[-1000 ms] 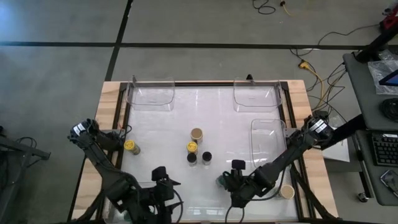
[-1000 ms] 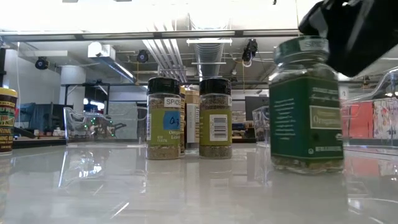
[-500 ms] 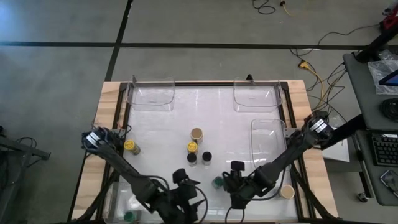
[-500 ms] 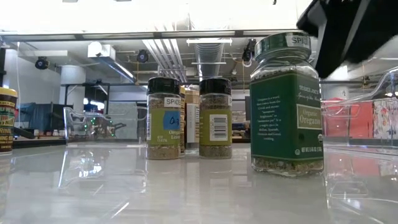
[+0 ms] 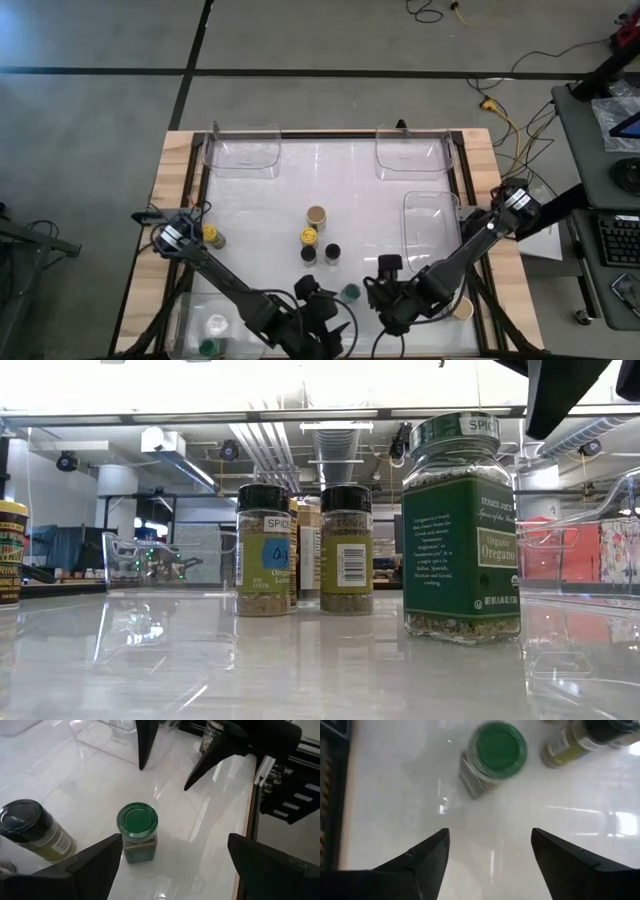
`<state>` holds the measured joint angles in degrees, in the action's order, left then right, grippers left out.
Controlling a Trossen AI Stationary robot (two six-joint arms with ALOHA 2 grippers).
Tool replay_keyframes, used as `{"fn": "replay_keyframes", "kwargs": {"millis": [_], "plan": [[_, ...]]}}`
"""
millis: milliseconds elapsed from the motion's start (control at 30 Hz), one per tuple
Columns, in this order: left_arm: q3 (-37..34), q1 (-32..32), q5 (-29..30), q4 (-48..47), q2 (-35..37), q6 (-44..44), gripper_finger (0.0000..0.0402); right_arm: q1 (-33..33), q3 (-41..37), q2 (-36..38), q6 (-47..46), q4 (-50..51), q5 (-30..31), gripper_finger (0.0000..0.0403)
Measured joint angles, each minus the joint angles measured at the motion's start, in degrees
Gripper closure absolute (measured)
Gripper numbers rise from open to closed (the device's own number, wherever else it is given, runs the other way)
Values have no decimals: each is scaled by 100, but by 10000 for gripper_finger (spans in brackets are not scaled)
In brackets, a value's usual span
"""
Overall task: Sort spices by type
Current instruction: Put the green seasoning bottle into the bottom transparent bin
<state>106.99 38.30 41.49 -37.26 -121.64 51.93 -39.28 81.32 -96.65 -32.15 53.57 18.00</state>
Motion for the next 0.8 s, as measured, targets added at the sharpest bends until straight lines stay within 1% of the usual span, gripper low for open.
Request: {"fn": "replay_keyframes", "kwargs": {"millis": [200,400,567,667,800], "plan": [[519,-150,-4,-217,-321,-40,53,-12,0,399,-135,656,49,94],[921,-286,0,-657,-500,-6,53,-64,-10,844,-66,642,461,75],[1150,-284,-49,-671,-650,38,54,-65,-32,1181,-24,657,774,67],[1144,-296,-45,-629,-650,32,54,-99,-53,1334,-102,672,942,67],[1030,-297,-51,-666,-659,68,54,-174,-72,1492,-270,699,1004,72]]}}
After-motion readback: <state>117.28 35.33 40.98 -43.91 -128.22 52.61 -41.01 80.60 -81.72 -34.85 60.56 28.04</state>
